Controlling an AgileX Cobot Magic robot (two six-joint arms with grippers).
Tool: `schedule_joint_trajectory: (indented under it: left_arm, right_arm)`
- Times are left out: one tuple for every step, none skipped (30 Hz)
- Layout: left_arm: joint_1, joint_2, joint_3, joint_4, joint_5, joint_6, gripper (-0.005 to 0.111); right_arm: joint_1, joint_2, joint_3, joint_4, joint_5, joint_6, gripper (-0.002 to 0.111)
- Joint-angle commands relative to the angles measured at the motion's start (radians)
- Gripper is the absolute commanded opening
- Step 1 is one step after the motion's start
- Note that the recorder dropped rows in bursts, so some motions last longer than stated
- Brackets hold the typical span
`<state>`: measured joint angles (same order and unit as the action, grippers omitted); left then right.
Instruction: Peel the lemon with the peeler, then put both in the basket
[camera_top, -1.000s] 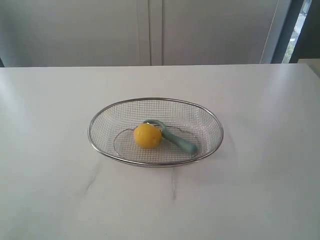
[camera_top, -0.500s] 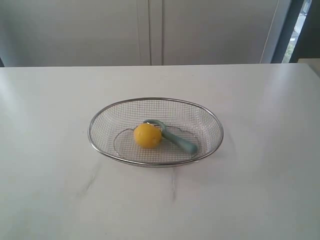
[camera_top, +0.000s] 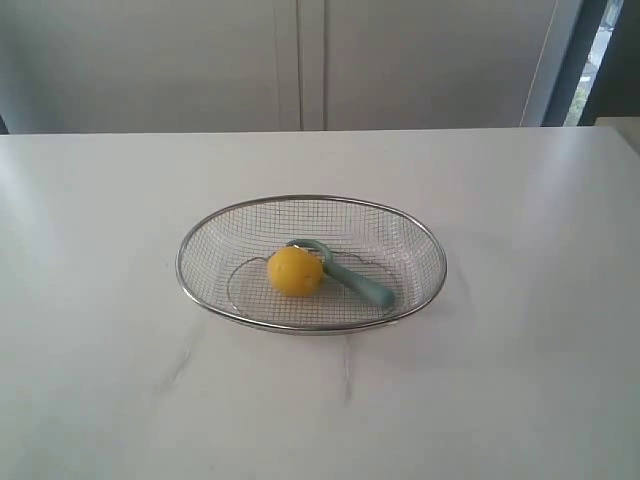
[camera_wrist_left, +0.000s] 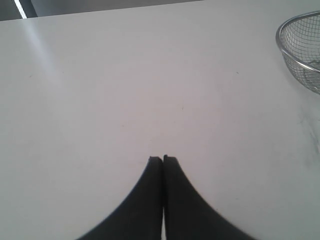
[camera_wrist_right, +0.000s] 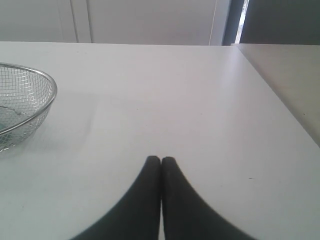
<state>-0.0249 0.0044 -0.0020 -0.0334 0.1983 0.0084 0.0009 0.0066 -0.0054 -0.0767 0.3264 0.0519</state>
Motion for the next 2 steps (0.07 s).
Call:
schedule_joint_trajectory:
  left_arm:
    - [-0.007,-0.004,0.002,-0.006,-0.003,0.001,0.0]
    - [-0.007,-0.004,0.002,-0.006,-0.003,0.001,0.0]
  right_arm:
    - [0.002,-0.007,0.005,0.001,-0.009,0.006,0.0]
    - [0.002,-0.007,0.005,0.001,-0.009,0.006,0.0]
